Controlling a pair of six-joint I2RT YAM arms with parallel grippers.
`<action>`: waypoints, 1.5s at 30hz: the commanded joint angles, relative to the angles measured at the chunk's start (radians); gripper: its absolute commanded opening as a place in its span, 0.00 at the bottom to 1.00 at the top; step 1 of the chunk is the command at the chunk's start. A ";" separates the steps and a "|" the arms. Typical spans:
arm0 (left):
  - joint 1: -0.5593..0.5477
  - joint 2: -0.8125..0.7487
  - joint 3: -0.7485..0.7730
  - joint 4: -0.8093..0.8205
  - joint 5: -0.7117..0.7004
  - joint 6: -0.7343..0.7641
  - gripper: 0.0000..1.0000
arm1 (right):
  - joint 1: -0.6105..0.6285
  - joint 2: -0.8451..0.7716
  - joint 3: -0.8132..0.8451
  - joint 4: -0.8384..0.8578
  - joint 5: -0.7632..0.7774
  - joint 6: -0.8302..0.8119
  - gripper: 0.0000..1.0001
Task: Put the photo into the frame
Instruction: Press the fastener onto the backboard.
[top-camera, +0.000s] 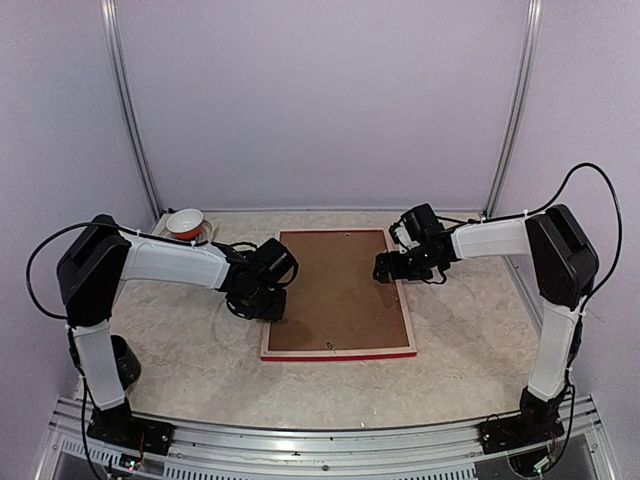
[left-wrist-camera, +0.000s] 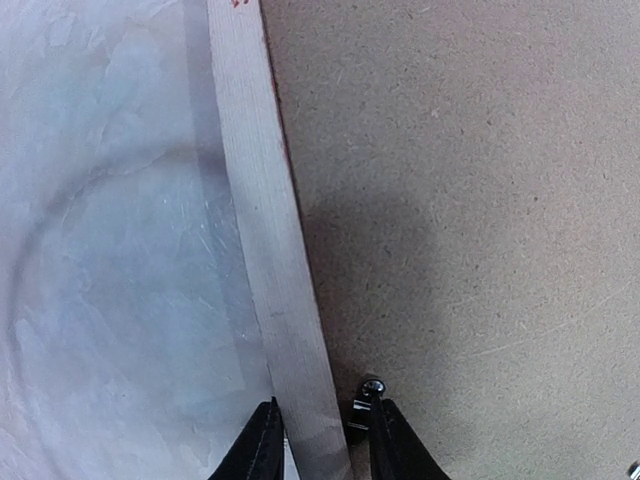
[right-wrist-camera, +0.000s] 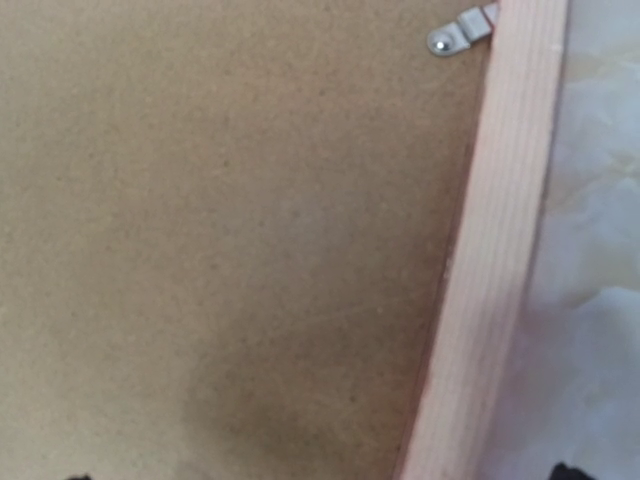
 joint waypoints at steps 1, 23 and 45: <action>0.007 0.035 -0.033 -0.041 -0.005 0.000 0.29 | 0.003 -0.023 -0.012 0.006 0.011 -0.001 0.99; 0.038 0.015 -0.043 0.003 0.021 -0.020 0.03 | 0.004 -0.019 -0.005 -0.001 0.010 -0.006 0.99; 0.101 -0.204 -0.081 0.035 -0.053 -0.075 0.42 | 0.001 -0.029 0.018 -0.016 0.029 -0.007 0.99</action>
